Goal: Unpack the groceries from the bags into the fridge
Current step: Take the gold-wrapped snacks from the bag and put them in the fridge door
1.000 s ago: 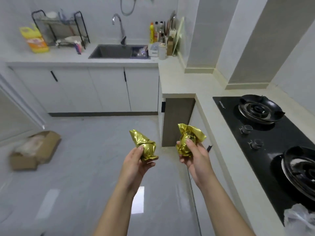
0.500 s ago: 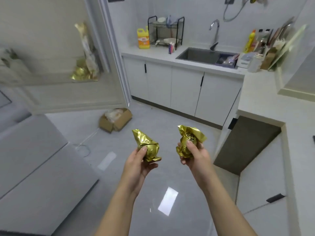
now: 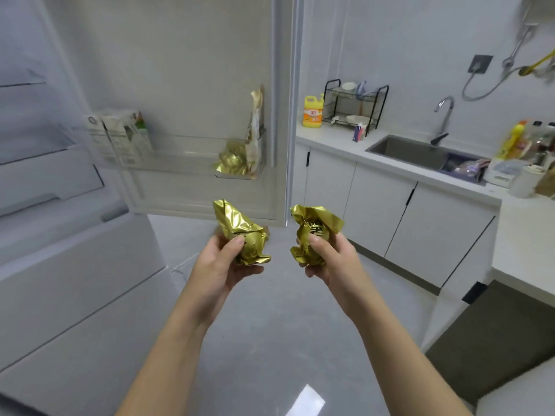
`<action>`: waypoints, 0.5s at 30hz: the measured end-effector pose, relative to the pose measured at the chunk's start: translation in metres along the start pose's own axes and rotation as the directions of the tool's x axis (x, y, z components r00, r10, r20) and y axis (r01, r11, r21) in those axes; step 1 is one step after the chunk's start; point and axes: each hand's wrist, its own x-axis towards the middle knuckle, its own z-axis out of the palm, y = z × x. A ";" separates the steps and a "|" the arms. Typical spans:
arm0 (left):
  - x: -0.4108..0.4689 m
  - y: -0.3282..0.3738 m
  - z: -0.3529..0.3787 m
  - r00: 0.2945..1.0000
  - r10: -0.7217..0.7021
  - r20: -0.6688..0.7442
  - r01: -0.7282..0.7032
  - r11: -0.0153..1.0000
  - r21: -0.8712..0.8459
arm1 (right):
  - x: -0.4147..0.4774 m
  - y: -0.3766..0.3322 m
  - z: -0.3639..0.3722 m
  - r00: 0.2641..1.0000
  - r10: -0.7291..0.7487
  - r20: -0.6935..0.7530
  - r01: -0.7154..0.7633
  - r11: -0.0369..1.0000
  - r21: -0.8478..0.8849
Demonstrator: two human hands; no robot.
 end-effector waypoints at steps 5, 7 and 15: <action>0.061 0.086 -0.038 0.988 0.129 0.089 -0.143 0.972 0.188 | 0.054 -0.036 0.066 0.992 -0.125 0.033 0.128 0.987 -0.102; 0.094 0.130 -0.051 0.973 0.182 0.141 -0.218 0.928 0.303 | 0.078 -0.055 0.092 0.981 -0.193 0.035 0.196 0.969 -0.151; 0.240 0.221 -0.068 0.983 0.123 0.136 -0.181 0.534 0.826 | 0.171 -0.120 0.165 0.925 -0.379 -0.022 0.311 0.790 -0.529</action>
